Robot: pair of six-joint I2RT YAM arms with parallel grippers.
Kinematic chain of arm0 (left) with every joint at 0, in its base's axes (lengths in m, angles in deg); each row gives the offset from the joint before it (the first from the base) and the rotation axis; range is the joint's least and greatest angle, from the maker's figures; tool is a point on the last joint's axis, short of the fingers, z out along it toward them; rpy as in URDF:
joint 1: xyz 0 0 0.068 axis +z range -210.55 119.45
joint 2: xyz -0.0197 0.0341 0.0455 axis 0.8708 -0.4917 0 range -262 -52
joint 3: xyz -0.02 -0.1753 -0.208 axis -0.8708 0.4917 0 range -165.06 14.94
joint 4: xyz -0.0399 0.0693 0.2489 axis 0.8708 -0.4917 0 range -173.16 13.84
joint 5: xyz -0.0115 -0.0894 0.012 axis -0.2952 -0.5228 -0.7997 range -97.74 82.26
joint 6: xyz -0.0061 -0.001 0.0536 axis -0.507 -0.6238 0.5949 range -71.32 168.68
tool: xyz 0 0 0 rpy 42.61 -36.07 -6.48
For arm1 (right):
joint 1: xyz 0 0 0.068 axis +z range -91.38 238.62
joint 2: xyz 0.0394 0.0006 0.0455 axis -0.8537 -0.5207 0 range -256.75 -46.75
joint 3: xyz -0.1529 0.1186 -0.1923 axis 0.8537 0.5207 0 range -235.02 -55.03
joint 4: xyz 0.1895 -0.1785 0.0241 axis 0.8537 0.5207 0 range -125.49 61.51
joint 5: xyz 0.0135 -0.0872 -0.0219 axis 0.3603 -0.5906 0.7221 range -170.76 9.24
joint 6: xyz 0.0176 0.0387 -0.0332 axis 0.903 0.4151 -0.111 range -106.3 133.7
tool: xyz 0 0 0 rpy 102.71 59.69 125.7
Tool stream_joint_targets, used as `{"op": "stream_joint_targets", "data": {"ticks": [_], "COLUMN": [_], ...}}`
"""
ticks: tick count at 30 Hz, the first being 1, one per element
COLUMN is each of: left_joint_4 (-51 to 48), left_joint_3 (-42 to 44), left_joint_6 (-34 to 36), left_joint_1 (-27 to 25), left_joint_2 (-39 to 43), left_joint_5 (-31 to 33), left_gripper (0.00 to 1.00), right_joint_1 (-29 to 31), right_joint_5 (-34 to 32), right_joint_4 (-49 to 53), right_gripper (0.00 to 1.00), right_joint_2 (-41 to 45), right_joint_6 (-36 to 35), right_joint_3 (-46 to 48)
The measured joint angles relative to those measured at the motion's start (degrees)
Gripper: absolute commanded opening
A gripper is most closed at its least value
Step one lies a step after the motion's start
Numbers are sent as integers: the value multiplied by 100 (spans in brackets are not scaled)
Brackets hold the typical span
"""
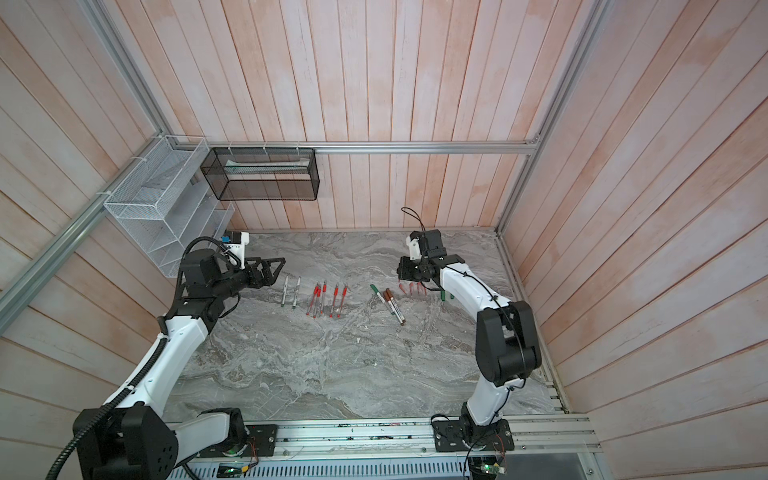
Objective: Open the pen caps
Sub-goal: 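Lower the red cap beside the other red caps and open the right gripper, then move the right gripper to the pile and close it on a green-capped marker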
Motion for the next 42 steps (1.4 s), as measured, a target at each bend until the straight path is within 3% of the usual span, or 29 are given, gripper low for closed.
{"op": "stream_joint_targets", "data": {"ticks": [7, 17, 20, 25, 34, 42], "left_joint_4": [2, -7, -13, -20, 2, 39], "left_joint_3": [22, 52, 52, 55, 81, 107], "left_joint_6": [2, -39, -39, -44, -46, -48], "left_joint_1": [282, 293, 297, 317, 358, 407], "left_joint_2": [149, 164, 164, 160, 142, 142], "left_joint_5": [-101, -234, -236, -236, -240, -254], "left_gripper": [100, 100, 100, 100, 100, 100], "right_joint_1": [149, 153, 173, 238, 310, 352], "right_joint_5": [-352, -791, -839, -922, -1104, -1198], "right_joint_4": [601, 1266, 1329, 1469, 1585, 1646], "right_gripper": [0, 0, 0, 13, 26, 30], "right_joint_2": [-1119, -2122, -2234, -2413, -2411, -2190], "right_joint_6": [-356, -686, -732, -778, -879, -881], "right_joint_3": [-931, -1694, -1762, -1943, -1947, -1869]}}
